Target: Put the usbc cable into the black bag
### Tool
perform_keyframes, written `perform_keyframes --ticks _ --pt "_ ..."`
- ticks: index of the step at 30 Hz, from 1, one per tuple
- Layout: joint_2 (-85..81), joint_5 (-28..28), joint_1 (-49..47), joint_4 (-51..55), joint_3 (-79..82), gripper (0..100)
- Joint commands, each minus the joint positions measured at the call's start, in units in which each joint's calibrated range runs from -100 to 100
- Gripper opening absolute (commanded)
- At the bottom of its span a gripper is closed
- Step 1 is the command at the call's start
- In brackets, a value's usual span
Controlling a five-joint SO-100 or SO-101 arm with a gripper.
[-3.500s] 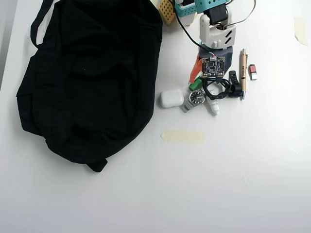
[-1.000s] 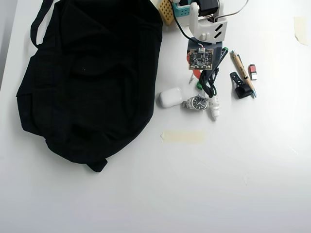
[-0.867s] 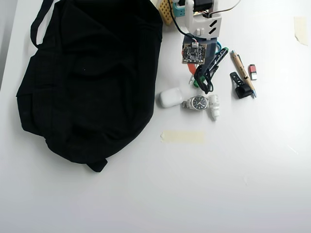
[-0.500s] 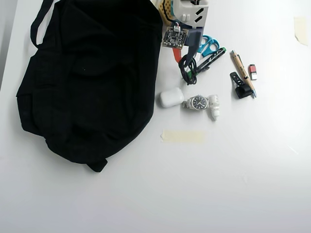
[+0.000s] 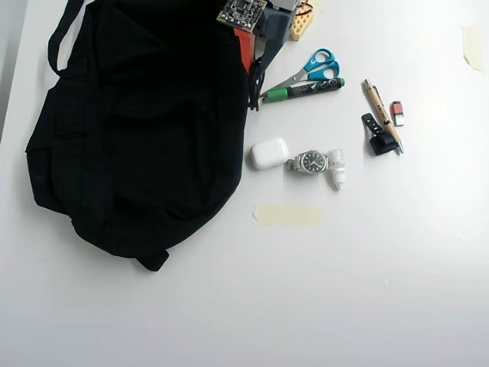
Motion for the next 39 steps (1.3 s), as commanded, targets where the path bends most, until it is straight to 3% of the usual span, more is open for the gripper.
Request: perform_keyframes --ticks 1,12,16,24,28,29,31,34,36,38,39 --pt "-0.12 1.71 5.30 1.97 -7.49 2" --pt "-0.04 5.17 28.79 -0.18 -13.42 2" --pt "0.21 4.60 34.85 -15.25 -6.32 2" --pt "22.45 -0.02 23.33 -36.36 -1.02 2" --pt "25.85 -0.33 18.77 -40.23 2.22 3" --pt "25.85 -1.12 18.54 -41.09 3.03 5" --pt "25.52 -2.85 17.65 -41.01 4.91 24" --pt "24.61 -2.80 17.20 -40.58 4.02 33" --pt "24.44 -2.64 17.20 -40.41 3.66 25" --pt "24.44 -2.48 17.20 -40.41 -1.02 4" --pt "24.44 -2.59 17.20 -40.41 -1.83 2"
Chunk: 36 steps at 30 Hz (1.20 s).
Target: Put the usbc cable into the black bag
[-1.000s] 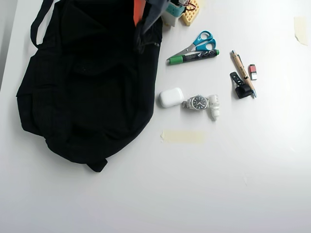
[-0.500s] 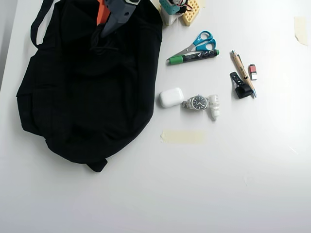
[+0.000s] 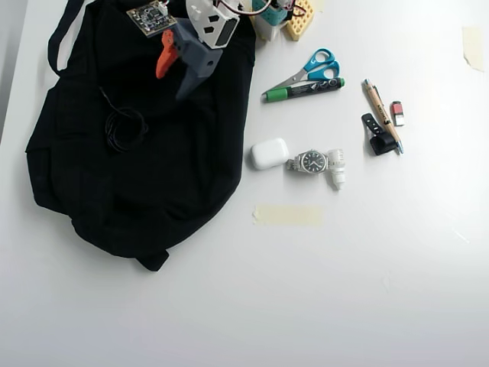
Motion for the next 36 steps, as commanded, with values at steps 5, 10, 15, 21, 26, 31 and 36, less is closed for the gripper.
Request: perform_keyframes --ticks 5,10,15,21,26,31,36 --pt "-26.81 -0.11 -9.25 6.53 0.61 2" --pt "-55.77 -1.21 -28.77 13.08 19.66 2" --pt "-60.00 -1.42 -35.95 13.08 26.13 2" --pt "-60.09 -3.15 -41.11 13.08 34.21 2" --pt "-60.17 -3.21 -41.18 14.11 38.98 2" --pt "-60.17 -3.21 -41.03 17.04 43.65 2" --pt "-59.75 -3.15 -40.44 18.85 49.13 2"
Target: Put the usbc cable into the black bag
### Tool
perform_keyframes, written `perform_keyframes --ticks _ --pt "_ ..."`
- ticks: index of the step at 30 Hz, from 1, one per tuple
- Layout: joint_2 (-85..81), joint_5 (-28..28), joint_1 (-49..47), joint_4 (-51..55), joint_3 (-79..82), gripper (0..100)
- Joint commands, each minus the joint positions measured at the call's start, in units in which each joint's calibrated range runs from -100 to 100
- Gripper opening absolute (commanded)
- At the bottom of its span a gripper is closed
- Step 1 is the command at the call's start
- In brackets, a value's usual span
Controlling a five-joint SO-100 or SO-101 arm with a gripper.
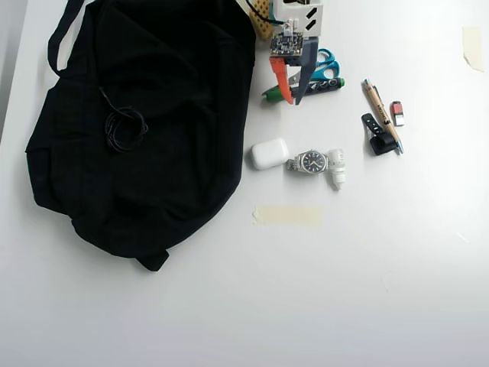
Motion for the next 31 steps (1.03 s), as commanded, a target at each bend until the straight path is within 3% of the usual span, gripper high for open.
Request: perform_keyframes --ticks 1,7,31 --pt "0.79 0.02 -0.22 1.99 2.46 2" --pt "0.13 0.81 -0.29 12.93 2.46 2" --pt "0.13 2.86 -0.81 13.19 2.46 2"
